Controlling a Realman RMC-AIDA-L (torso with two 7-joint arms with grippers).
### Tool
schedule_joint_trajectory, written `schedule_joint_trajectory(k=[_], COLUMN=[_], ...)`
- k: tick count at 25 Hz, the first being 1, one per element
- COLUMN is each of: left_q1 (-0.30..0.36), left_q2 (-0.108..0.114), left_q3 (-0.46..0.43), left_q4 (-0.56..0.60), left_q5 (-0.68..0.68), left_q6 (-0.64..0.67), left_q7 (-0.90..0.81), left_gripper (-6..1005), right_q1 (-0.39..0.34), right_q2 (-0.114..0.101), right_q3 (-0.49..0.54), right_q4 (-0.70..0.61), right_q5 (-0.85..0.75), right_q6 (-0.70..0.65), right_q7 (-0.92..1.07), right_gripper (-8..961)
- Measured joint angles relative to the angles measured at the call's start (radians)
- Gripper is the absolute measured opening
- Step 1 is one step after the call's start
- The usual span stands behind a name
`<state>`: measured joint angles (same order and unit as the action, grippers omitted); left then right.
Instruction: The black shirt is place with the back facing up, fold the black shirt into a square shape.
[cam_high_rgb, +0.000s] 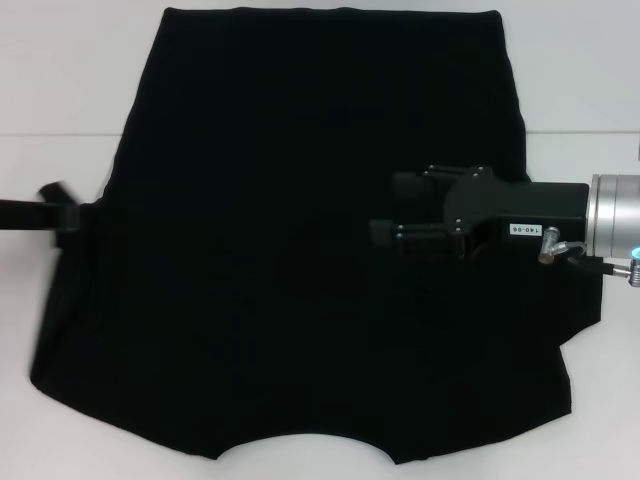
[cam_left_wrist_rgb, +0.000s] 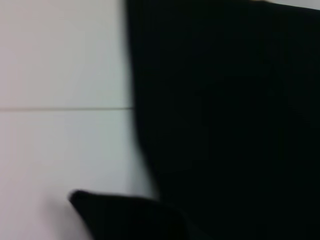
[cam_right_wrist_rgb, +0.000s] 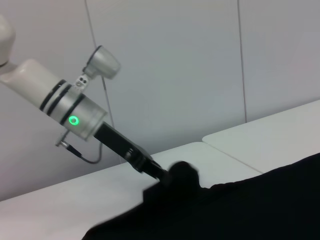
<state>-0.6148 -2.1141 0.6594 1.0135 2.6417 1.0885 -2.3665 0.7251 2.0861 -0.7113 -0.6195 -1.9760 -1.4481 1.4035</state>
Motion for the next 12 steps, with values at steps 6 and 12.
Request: schedule_joint_trajectory(k=[6, 12], left_q1=[-0.01, -0.012], left_q2=[-0.041, -0.047], left_q3=[0.13, 0.178], left_q4=[-0.001, -0.062], left_q5=[-0.074, -0.167], left_q6=[-0.005, -0.023], left_q7=[0.055, 0.086], left_gripper=[-1, 26], right_q1=[-0.003, -0.003], right_q2=[0.0, 0.0], right_q3=[0.004, 0.003], right_q4=[0.0, 0.0], right_q5=[0.0, 0.0], right_q6=[-0.006, -0.006], right_q7=[0.0, 0.0], right_gripper=[852, 853])
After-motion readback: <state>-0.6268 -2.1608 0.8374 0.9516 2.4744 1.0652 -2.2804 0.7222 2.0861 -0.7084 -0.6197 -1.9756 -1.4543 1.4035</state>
